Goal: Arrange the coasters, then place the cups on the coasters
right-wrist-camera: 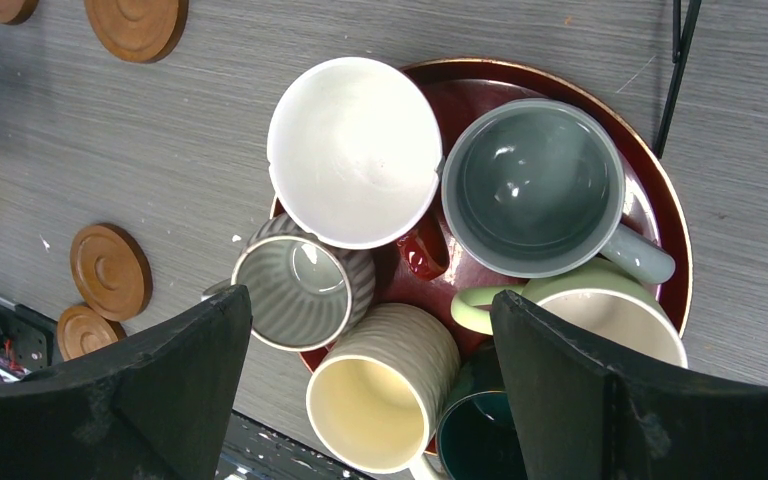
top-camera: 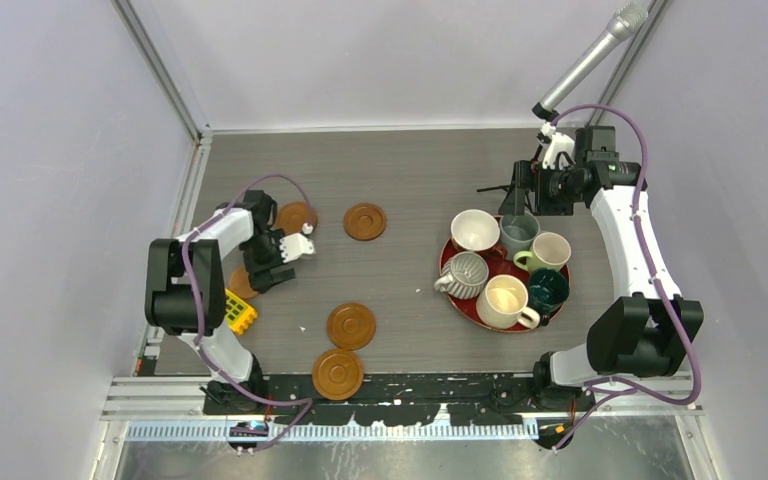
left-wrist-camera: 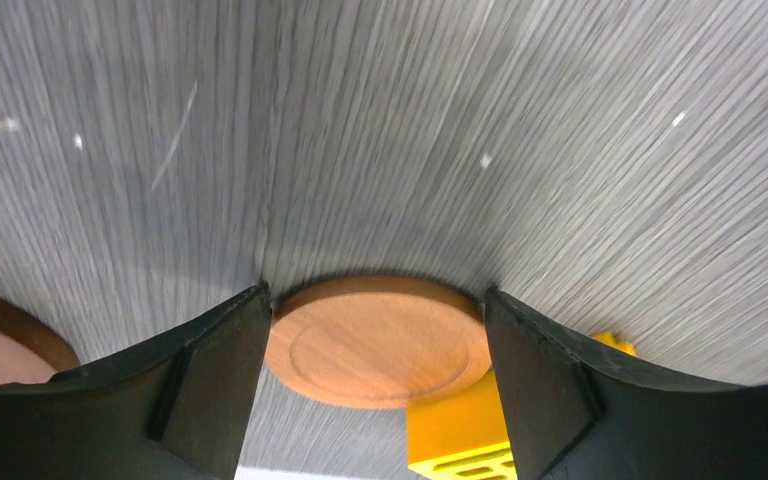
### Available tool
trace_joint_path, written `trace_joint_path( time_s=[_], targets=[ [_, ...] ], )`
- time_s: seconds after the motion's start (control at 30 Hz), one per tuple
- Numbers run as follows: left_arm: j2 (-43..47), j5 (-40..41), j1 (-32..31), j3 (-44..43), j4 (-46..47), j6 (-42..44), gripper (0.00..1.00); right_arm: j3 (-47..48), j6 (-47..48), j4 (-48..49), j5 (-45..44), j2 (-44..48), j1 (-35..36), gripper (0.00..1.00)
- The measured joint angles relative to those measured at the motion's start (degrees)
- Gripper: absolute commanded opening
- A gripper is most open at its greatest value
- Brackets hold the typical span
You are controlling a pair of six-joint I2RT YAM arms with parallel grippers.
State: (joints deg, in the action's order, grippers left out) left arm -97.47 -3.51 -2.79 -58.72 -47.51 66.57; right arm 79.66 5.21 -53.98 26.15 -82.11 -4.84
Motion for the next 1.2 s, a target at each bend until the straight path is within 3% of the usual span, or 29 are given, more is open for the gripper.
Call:
trace_joint_path(
  time_s=[0.47, 0.63, 0.93, 1.2],
  targets=[
    [-0.5, 1.0, 11.3, -0.3, -0.8, 10.0, 0.8, 0.0, 0.0, 0.0, 0.0, 0.0, 0.0, 0.93],
    [-0.5, 0.9, 11.6, -0.3, -1.2, 11.0, 0.8, 0.0, 0.0, 0.0, 0.0, 0.0, 0.0, 0.93],
    [0.3, 0.0, 12.1, -0.7, -4.0, 11.0, 0.91, 0.0, -0.1, 0.0, 0.1, 0.0, 0.0, 0.93],
    [3.0, -4.4, 7.2, -12.0, -11.5, 4.9, 0.94, 0.2, -0.9, 0.0, 0.1, 0.0, 0.0, 0.93]
  ],
)
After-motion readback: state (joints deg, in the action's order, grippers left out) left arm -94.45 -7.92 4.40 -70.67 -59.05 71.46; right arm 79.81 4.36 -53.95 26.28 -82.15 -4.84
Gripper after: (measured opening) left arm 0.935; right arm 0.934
